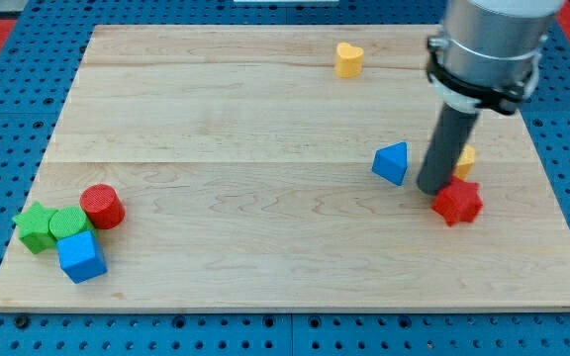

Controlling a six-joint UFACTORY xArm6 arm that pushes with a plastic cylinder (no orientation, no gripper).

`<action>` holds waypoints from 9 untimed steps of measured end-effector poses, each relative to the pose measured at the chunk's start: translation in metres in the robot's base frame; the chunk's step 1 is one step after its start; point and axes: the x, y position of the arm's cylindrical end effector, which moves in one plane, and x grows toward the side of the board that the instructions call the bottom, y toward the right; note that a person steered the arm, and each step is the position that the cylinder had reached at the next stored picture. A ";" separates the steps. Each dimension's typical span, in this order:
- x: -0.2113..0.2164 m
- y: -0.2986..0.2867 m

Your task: Push the hexagon into the red star

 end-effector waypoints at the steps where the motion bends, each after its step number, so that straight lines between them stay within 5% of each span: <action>1: 0.006 -0.009; 3: -0.073 -0.001; 5: -0.109 0.035; 9: -0.042 0.032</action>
